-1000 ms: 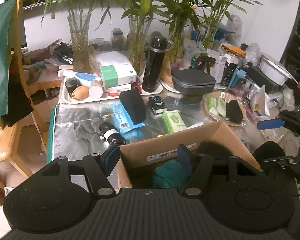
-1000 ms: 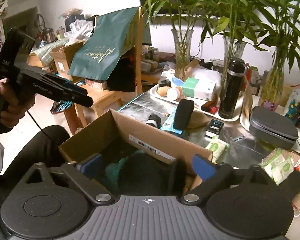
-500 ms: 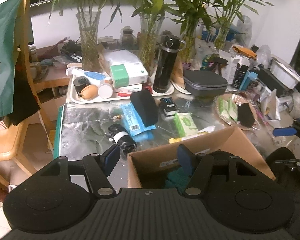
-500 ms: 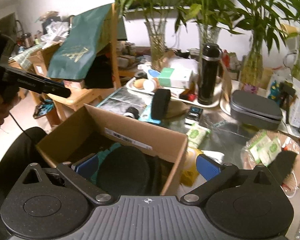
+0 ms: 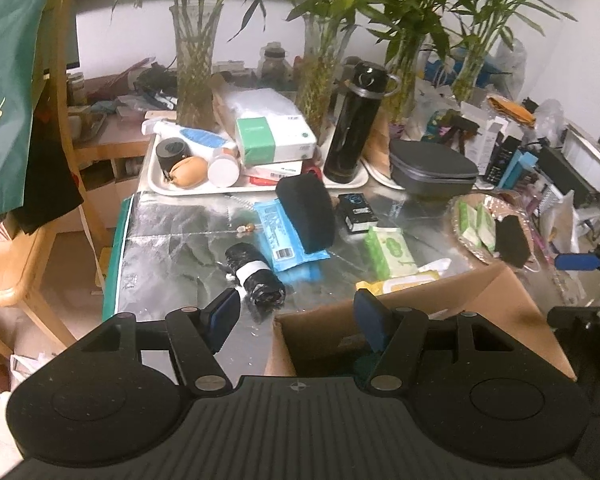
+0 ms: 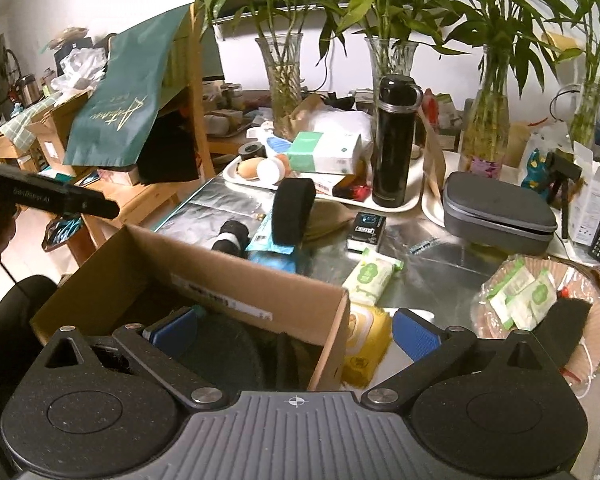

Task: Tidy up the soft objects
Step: 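Move the left gripper to the black rolled bag while the right gripper reaches the wet-wipes pack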

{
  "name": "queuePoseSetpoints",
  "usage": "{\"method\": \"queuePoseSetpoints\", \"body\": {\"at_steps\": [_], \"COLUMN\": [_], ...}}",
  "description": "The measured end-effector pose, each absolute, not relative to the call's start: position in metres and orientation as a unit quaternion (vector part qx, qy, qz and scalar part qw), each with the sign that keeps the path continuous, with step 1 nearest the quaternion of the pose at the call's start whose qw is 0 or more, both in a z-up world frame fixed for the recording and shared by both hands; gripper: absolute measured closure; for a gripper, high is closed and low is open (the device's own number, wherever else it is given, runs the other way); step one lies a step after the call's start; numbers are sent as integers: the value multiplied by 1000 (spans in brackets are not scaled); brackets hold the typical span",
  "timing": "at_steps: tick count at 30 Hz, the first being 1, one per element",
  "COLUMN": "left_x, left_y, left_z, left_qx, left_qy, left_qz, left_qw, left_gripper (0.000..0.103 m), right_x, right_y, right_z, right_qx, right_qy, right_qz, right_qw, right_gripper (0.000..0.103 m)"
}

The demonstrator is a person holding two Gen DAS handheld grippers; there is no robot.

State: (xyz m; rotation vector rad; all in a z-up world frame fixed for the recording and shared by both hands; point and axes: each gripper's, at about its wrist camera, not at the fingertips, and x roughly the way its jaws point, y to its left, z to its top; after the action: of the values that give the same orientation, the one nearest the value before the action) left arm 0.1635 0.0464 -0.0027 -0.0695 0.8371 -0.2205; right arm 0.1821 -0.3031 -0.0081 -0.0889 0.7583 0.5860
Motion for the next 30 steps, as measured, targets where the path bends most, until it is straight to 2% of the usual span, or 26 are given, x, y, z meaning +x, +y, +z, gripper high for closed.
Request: {"method": "queuePoseSetpoints", "body": {"at_steps": [12, 23, 26, 30], "left_x": [186, 190, 191, 194], "left_y": [49, 60, 64, 71], "left_z": [-4, -13, -16, -22], "left_qx": [-34, -45, -43, -55], "left_qy": [404, 389, 382, 382], "left_qz": [-102, -95, -92, -85], "left_qw": [908, 915, 918, 919], "left_gripper": [41, 41, 41, 41], "right_x": [244, 283, 296, 314], "right_y": [-306, -301, -301, -299], "right_z": [-5, -40, -52, -69], "right_qx": [-43, -52, -43, -36], "right_qy": [369, 384, 388, 396], "right_qz": [254, 244, 243, 243], "right_qw": [893, 889, 888, 885], "right_gripper": [0, 1, 8, 12]}}
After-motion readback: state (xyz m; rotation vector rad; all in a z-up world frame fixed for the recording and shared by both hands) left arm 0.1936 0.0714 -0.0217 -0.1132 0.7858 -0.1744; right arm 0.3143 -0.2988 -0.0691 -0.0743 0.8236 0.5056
